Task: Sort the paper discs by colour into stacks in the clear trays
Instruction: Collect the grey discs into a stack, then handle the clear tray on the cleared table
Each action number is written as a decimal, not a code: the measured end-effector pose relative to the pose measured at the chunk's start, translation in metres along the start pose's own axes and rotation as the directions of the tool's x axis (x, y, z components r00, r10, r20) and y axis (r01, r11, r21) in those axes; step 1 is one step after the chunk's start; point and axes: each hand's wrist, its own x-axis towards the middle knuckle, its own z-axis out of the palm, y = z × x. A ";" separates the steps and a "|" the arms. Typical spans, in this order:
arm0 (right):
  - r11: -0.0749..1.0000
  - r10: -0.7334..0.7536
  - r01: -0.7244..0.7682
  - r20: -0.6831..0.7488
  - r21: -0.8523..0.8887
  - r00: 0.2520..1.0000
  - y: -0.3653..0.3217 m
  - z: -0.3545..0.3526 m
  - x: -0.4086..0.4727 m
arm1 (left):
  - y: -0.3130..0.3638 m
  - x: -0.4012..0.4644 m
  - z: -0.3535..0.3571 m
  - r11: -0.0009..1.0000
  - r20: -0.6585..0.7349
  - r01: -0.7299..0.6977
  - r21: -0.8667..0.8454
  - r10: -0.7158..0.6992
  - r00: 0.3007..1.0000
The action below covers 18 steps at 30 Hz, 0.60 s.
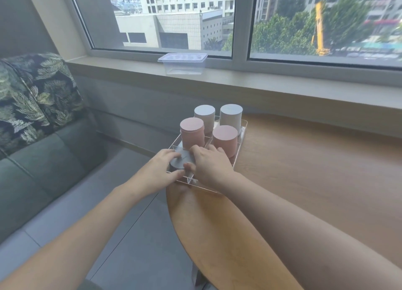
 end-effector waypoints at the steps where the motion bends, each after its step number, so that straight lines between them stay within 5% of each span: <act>1: 1.000 0.004 -0.004 0.008 0.008 1.000 0.003 -0.002 -0.004 | 0.003 -0.001 0.003 1.000 0.009 -0.008 -0.004 0.008 1.000; 11: 0.978 -0.067 0.046 0.098 0.203 0.993 0.021 -0.008 -0.033 | 0.025 -0.018 0.008 0.999 -0.127 -0.009 0.053 0.016 0.992; 18: 0.976 -0.056 0.070 -0.070 0.207 0.996 0.065 -0.048 -0.088 | 0.100 -0.021 0.022 0.956 -0.184 -0.292 0.013 0.290 0.939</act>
